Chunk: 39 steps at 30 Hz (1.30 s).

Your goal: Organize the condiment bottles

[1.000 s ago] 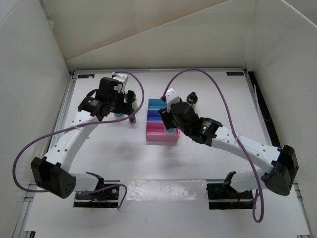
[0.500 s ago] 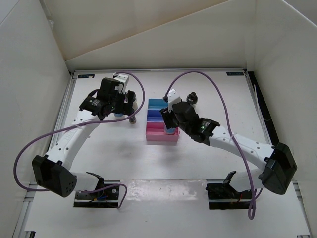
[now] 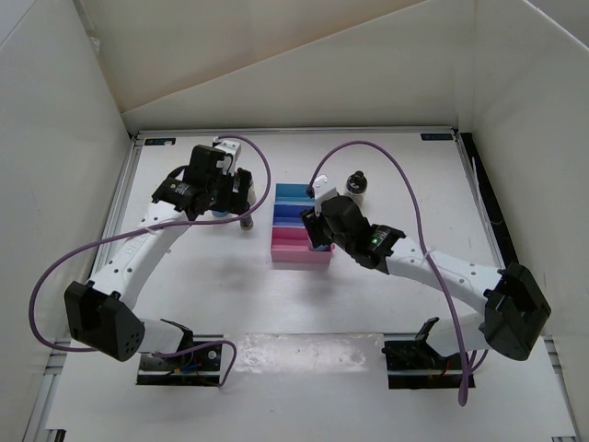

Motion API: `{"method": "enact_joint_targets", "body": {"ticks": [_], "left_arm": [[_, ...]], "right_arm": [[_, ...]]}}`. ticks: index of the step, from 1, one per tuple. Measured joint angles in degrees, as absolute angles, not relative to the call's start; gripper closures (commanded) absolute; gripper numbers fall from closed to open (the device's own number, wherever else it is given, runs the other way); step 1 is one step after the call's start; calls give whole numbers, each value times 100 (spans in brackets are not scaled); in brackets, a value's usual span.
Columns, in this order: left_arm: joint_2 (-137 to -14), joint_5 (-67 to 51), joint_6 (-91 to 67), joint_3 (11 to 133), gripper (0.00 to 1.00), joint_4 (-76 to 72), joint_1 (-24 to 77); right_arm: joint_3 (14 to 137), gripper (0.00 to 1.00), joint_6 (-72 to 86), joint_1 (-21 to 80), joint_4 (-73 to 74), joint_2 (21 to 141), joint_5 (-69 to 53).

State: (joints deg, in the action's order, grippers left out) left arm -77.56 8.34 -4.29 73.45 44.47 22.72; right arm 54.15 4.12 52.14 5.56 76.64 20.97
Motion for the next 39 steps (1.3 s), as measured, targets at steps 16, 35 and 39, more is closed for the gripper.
{"method": "enact_joint_targets", "body": {"ticks": [16, 35, 39], "left_arm": [[-7758, 832, -449, 7140, 0, 4278, 2265], [-7758, 832, -451, 7094, 0, 4200, 2259], [-7758, 832, -449, 7113, 0, 4211, 2222]], "right_arm": [[5087, 49, 438, 5290, 84, 7666, 2161], [5146, 15, 257, 5555, 86, 7721, 2346], [5328, 15, 64, 5664, 187, 7708, 2528]]}}
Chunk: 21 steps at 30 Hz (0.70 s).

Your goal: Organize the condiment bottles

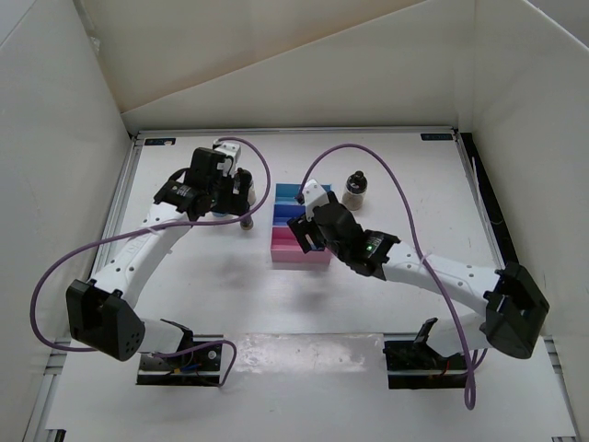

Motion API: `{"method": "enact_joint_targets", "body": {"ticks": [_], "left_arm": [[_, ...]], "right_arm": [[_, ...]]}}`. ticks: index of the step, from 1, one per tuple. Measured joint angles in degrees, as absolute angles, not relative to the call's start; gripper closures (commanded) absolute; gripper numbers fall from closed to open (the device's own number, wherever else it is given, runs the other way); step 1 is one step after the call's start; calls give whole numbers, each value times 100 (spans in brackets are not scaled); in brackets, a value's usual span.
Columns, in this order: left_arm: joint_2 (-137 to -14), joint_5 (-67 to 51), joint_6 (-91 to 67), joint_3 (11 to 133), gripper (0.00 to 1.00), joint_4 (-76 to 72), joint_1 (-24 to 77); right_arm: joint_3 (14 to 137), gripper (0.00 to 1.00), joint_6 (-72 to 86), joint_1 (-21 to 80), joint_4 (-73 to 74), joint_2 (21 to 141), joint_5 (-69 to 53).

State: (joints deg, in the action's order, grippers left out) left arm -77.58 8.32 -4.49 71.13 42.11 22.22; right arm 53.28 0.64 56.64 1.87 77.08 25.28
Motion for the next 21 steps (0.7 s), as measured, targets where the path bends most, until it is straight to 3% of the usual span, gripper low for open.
{"method": "enact_joint_targets", "body": {"ticks": [21], "left_arm": [[-9166, 681, -447, 7926, 0, 4200, 1129]], "right_arm": [[5354, 15, -666, 6007, 523, 6283, 3334]]}}
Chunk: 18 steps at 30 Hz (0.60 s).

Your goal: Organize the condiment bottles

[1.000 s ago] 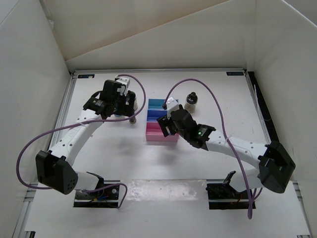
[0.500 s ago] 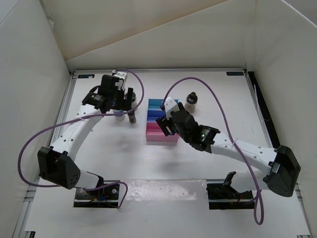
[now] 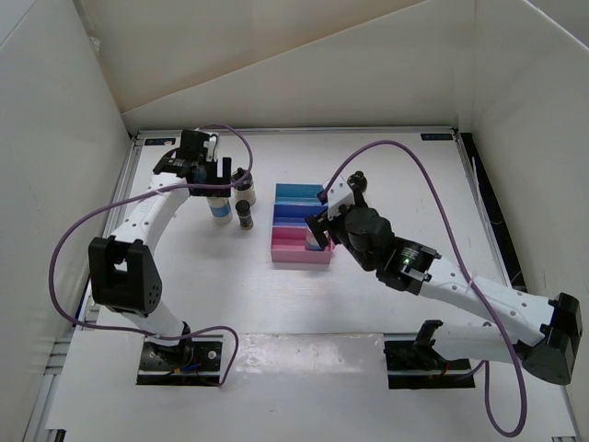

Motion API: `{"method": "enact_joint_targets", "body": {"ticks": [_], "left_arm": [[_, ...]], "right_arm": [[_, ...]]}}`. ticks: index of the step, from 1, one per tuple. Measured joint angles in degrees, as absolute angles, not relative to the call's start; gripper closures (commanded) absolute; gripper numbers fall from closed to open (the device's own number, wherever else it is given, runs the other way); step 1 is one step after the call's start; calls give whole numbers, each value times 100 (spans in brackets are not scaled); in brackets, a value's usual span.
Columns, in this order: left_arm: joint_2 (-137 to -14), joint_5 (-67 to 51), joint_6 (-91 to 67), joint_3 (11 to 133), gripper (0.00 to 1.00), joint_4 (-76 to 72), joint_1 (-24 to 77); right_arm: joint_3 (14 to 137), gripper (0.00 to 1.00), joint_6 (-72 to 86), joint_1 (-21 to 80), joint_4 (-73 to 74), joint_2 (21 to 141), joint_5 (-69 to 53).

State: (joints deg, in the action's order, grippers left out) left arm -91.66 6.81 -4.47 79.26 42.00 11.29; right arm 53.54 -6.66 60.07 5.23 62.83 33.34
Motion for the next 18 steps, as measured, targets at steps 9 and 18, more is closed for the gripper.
{"method": "enact_joint_targets", "body": {"ticks": [9, 18], "left_arm": [[-9557, 637, -495, 7999, 0, 4152, 1087], [-9561, 604, -497, 8003, 5, 4097, 1087]], "right_arm": [[5203, 15, -655, 5874, 620, 6099, 3345], [5072, 15, -607, 5699, 642, 6106, 3253]]}}
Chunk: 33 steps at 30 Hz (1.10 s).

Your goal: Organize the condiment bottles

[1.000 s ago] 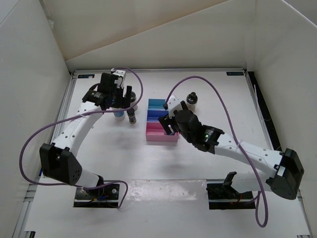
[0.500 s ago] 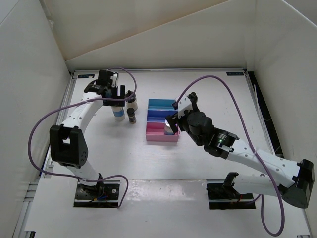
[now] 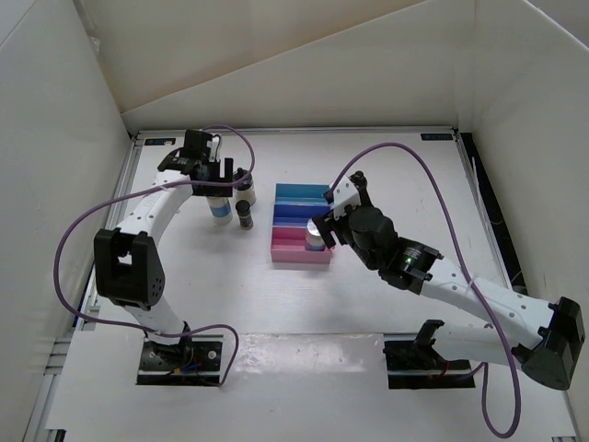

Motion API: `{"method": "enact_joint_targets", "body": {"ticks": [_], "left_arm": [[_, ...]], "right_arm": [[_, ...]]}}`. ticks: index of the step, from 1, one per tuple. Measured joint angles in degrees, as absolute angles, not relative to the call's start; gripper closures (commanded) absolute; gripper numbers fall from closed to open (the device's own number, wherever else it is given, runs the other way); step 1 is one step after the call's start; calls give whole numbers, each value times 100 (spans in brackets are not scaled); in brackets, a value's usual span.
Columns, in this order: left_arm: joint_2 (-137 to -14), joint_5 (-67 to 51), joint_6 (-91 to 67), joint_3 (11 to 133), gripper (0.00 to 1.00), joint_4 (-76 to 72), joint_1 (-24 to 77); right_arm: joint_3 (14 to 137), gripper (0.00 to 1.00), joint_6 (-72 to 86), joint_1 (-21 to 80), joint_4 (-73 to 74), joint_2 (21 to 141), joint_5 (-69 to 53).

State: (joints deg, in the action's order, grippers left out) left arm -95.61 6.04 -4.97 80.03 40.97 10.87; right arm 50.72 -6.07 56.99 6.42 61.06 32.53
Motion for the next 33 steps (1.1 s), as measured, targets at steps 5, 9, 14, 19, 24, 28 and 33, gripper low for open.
{"method": "enact_joint_targets", "body": {"ticks": [5, 9, 14, 19, 24, 28, 33], "left_arm": [[-9666, 537, -499, 8106, 17, 4066, 1087], [-9725, 480, -497, 8117, 22, 4038, 1087], [-9727, 432, -495, 8117, 33, 4027, 1087], [-9727, 399, -491, 8117, 82, 4029, 1083], [-9660, 429, -493, 8112, 100, 4160, 1133], [-9332, 624, -491, 8084, 100, 4342, 1251], [-8726, 832, -491, 8241, 100, 4703, 1367]], "right_arm": [[5070, 17, -582, 5686, 639, 6106, 3214], [5065, 17, -552, 5671, 637, 6106, 3179], [5017, 18, -508, 5664, 628, 6106, 3157], [4974, 18, -502, 5690, 642, 6104, 3155], [4969, 18, -502, 5787, 652, 6016, 3197], [4952, 19, -502, 5918, 652, 5940, 3308], [4884, 19, -502, 6123, 692, 5918, 3439]]}}
